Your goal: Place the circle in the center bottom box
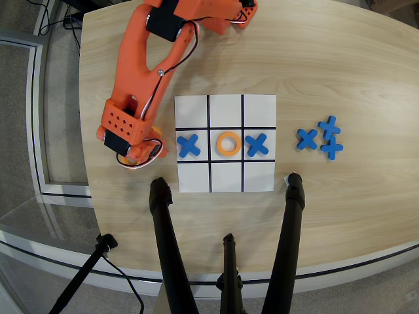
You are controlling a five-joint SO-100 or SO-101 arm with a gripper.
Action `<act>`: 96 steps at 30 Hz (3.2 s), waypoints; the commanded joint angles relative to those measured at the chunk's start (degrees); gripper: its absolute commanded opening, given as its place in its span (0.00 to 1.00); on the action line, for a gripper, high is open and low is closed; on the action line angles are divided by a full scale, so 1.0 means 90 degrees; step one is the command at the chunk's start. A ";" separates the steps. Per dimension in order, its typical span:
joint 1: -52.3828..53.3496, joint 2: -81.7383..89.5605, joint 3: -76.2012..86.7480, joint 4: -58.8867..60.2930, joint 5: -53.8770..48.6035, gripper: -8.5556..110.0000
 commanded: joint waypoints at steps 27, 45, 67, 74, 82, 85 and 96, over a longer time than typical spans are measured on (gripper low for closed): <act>0.1221 0.0674 0.0156 0.1631 -0.1182 0.26; 0.2402 0.0283 -0.0166 0.1436 -0.2715 0.22; 0.2295 0.0195 0.0146 0.1484 -0.2520 0.15; 0.2285 0.0342 0.0449 0.1152 -0.2422 0.09; 0.2295 0.0449 0.0488 0.1104 -0.2354 0.07; 0.2275 0.0762 0.0430 0.1357 -0.2354 0.07; 0.0449 0.4043 0.0449 0.2891 -0.1895 0.07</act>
